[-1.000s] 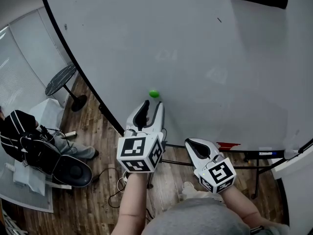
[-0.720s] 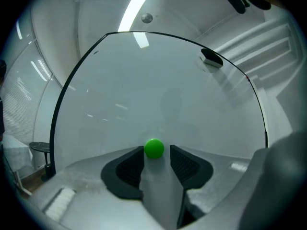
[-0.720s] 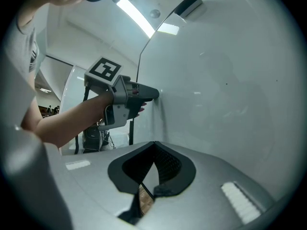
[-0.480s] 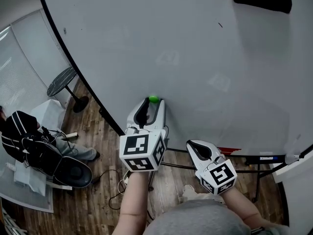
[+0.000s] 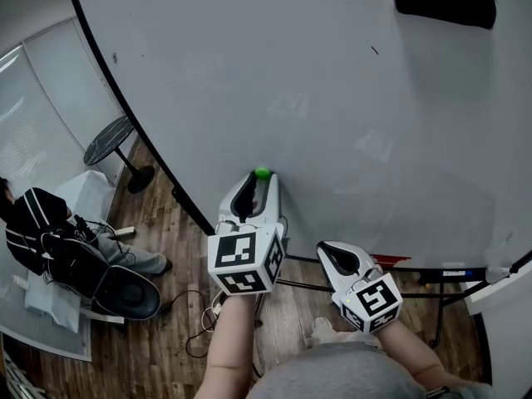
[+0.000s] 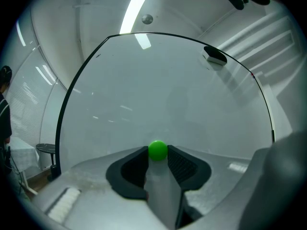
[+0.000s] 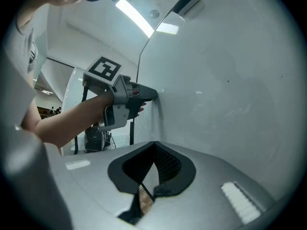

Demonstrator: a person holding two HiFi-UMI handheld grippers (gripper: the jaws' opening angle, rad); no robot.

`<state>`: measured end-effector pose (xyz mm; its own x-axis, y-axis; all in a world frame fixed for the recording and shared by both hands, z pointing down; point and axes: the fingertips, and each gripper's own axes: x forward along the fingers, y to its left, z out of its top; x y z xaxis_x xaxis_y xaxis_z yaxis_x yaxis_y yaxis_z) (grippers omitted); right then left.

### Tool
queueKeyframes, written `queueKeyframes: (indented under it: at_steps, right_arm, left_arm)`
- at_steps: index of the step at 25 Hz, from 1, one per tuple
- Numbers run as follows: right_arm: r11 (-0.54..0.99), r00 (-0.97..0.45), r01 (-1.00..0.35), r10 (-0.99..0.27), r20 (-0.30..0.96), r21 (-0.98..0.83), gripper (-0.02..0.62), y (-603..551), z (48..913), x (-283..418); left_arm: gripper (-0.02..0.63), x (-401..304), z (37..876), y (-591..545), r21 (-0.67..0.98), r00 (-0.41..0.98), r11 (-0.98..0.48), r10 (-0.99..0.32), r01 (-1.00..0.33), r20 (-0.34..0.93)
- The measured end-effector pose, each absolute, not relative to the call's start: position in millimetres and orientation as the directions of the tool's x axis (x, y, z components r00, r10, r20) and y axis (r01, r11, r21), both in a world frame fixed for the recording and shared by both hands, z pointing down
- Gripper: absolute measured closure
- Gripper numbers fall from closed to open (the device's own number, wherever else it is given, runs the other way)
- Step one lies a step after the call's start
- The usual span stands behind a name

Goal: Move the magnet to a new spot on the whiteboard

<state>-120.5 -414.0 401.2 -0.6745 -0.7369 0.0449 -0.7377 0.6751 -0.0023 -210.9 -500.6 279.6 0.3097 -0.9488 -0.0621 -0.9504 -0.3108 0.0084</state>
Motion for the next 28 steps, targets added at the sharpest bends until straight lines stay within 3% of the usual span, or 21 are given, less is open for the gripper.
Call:
queueKeyframes:
  at_steps: [28]
  right_arm:
    - [0.650, -0.649, -0.760, -0.759, 0.050, -0.004, 0.595, -350, 405, -117]
  left_arm:
    - [0.469, -228, 329, -413, 0.067, 0.302, -0.302, -0.953, -0.951, -0.013]
